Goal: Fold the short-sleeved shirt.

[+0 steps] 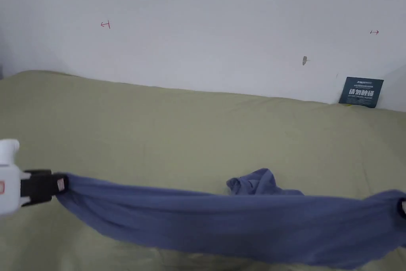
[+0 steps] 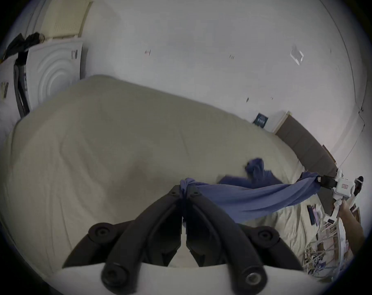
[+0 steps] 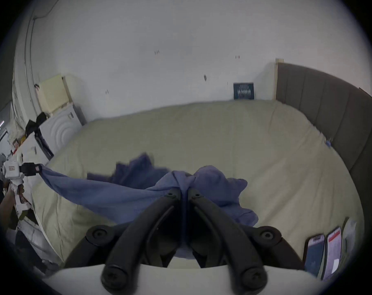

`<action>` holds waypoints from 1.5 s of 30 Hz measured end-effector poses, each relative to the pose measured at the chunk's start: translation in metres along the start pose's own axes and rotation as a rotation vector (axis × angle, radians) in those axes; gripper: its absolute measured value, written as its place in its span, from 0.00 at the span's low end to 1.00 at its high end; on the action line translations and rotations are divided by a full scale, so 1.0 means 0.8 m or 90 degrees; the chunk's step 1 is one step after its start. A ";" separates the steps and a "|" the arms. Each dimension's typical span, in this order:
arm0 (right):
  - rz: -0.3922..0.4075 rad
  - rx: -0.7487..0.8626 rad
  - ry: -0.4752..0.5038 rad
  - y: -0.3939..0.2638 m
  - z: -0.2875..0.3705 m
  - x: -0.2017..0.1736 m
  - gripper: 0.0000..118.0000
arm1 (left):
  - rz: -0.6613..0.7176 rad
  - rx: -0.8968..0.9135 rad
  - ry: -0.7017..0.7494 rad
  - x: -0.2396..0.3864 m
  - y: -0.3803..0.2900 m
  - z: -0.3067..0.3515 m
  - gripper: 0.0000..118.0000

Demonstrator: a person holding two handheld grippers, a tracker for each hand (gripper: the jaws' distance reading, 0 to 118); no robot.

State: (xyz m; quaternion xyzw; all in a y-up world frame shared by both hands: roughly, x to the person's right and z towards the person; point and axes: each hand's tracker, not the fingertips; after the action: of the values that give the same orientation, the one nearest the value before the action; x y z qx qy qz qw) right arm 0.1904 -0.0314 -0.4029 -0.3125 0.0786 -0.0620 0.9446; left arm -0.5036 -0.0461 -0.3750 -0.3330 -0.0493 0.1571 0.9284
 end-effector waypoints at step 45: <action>0.071 0.041 0.039 -0.178 0.091 -0.256 0.00 | -0.021 -0.011 0.097 0.182 -0.240 0.053 0.00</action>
State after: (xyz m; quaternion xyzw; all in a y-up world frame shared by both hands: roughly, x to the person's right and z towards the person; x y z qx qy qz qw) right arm -0.0060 -0.0688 -0.2373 -0.2751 0.1227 -0.0212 0.9533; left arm -0.3247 -0.1132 -0.2223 -0.3511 0.0147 0.1159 0.9290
